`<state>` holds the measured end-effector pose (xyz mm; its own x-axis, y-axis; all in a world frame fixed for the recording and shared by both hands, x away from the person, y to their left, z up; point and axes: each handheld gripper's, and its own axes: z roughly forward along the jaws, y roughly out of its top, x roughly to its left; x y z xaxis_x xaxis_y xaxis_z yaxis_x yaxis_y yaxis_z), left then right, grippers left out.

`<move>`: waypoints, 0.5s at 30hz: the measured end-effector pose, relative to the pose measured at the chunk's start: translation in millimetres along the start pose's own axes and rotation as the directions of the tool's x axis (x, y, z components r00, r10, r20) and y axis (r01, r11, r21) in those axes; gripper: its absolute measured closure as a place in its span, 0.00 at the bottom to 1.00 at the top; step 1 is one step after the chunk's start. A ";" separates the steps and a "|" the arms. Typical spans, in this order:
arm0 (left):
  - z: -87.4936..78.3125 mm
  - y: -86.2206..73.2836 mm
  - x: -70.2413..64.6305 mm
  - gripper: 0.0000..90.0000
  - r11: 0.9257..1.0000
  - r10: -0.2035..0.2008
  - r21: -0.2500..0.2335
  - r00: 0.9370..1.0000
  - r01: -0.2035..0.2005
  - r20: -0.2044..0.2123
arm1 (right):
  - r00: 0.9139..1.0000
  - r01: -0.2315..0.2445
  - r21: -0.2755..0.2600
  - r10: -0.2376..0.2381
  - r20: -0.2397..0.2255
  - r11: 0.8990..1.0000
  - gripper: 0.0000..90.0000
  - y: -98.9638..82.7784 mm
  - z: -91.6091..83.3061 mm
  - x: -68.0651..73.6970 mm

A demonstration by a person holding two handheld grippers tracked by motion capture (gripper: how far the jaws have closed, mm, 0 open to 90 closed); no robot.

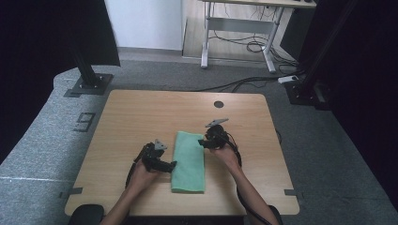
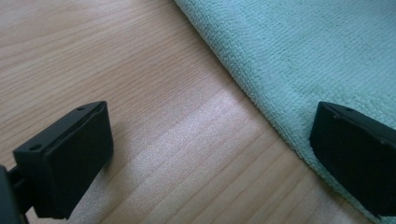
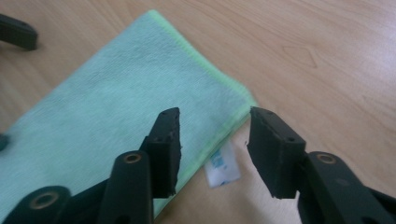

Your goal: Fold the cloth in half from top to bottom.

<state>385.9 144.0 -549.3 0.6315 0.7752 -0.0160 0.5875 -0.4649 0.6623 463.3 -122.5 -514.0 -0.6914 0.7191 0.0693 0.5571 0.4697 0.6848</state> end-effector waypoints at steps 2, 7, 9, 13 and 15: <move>0.0 0.0 0.0 0.00 1.000 0.000 0.000 1.000 0.000 0.000 | 1.000 0.007 0.011 -0.007 0.006 1.000 0.64 4.9 5.1 -2.8; 0.2 0.0 -0.2 0.00 1.000 -0.002 -0.002 1.000 0.002 -0.001 | 1.000 0.009 0.032 -0.010 0.027 0.999 0.64 14.8 21.7 -11.6; 0.2 0.0 -0.2 0.00 1.000 -0.002 -0.001 1.000 0.002 -0.001 | 0.999 0.016 0.049 -0.018 0.032 0.999 0.63 15.0 27.9 -13.2; 0.0 0.0 -0.1 0.00 1.000 -0.001 0.000 1.000 0.001 0.000 | 0.999 0.020 0.064 -0.022 0.030 0.998 0.54 11.6 37.8 -14.8; 0.1 0.0 -0.2 0.00 1.000 -0.001 0.000 1.000 0.001 -0.001 | 1.000 0.011 0.051 -0.012 0.021 0.999 0.51 10.5 39.2 -16.2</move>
<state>385.8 143.8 -549.3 0.6304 0.7761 -0.0165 0.5883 -0.4638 0.6624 498.3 -109.1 -536.3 -0.6883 0.7239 0.0464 0.5723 0.5026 0.6480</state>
